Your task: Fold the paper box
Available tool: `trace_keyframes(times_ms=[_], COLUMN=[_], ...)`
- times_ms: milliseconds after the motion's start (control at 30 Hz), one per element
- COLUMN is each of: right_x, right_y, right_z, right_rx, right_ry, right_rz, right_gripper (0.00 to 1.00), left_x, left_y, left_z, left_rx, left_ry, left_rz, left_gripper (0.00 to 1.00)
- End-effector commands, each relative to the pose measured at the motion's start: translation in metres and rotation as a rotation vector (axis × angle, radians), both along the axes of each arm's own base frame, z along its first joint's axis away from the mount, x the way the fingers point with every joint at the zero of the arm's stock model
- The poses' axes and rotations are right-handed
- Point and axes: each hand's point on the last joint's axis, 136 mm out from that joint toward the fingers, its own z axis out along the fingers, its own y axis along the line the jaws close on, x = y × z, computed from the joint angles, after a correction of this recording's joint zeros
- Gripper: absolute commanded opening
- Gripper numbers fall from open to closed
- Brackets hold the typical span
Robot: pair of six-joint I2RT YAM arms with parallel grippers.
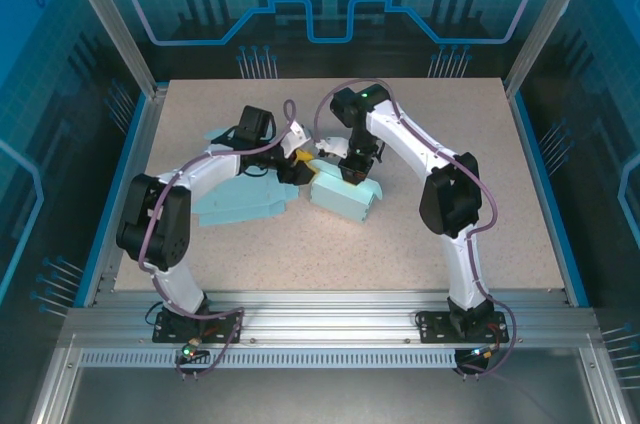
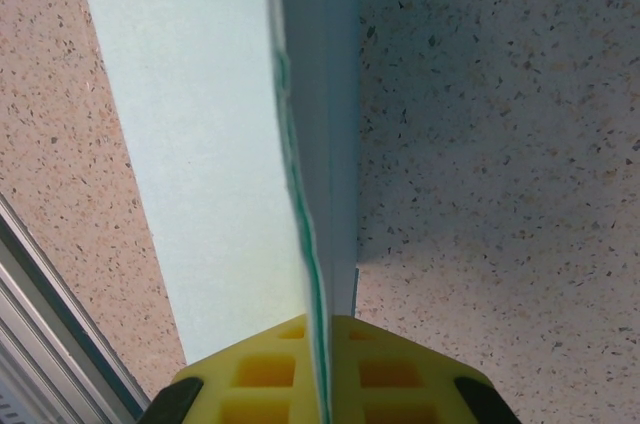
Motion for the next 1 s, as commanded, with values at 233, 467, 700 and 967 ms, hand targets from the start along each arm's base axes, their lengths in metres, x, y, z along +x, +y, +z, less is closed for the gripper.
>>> trace_keyframes(times_ms=[233, 467, 700, 967], right_x=[0.003, 0.007, 0.004, -0.001], right_y=[0.007, -0.002, -0.011, -0.049], right_z=[0.008, 0.013, 0.041, 0.101], right_rx=[0.009, -0.007, 0.062, 0.178], right_ry=[-0.032, -0.087, -0.230, -0.503], right_rz=[-0.004, -0.069, -0.224, -0.526], right_gripper=[0.07, 0.22, 0.49, 0.55], left_x=[-0.001, -0.002, -0.017, -0.023], left_y=[-0.009, -0.006, -0.012, -0.018], left_z=[0.000, 0.007, -0.002, 0.008], left_rx=[-0.016, -0.025, 0.014, -0.007], left_ry=[0.017, -0.052, -0.085, -0.140], left_rz=[-0.045, 0.016, 0.031, 0.084], left_gripper=[0.14, 0.00, 0.00, 0.00])
